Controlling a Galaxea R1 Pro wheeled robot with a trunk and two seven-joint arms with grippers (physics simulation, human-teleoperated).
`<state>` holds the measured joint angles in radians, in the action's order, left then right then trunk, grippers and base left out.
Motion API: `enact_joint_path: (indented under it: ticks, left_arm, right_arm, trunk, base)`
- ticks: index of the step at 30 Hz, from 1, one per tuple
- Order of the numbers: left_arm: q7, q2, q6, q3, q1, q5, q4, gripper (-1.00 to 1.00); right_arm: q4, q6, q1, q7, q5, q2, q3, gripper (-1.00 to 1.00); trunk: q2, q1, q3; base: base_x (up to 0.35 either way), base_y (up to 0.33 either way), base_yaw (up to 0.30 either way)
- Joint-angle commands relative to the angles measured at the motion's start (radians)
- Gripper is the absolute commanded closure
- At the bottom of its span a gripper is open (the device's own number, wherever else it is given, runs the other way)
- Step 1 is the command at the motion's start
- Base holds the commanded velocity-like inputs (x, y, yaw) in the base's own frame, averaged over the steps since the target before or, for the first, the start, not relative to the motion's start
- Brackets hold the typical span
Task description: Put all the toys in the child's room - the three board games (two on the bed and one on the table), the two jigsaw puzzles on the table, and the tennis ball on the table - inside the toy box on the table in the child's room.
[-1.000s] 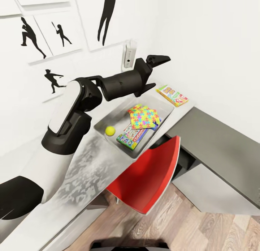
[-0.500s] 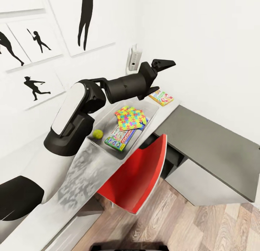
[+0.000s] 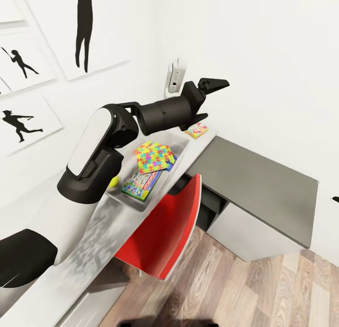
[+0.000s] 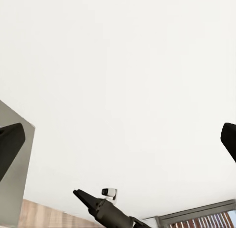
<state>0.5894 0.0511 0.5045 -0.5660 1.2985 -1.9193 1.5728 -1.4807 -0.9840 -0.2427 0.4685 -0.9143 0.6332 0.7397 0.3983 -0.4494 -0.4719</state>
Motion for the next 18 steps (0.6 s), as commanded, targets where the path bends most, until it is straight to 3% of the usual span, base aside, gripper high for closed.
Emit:
enact_joint_path:
  ticks: [1,6,18]
  left_arm:
    - [0.009,0.000,0.000,-0.001,0.001,-0.009,0.001,-1.00]
    - [0.009,0.000,-0.001,-0.011,0.001,-0.009,0.001,-1.00]
    - [0.009,0.000,-0.001,-0.012,0.001,-0.009,0.001,-1.00]
  right_arm:
    - [0.001,-0.005,-0.001,0.007,0.007,-0.004,0.000,-1.00]
    - [0.002,-0.004,0.000,0.007,0.006,-0.021,-0.002,-1.00]
    - [0.002,-0.004,0.000,0.007,0.006,-0.023,-0.002,-1.00]
  trunk:
    - [0.002,-0.001,0.000]
    - [0.002,-0.001,0.006]
    - [0.002,-0.001,0.020]
  base:
    - [0.000,0.000,-0.211]
    - [0.000,0.000,-0.211]
    - [0.000,0.000,-0.211]
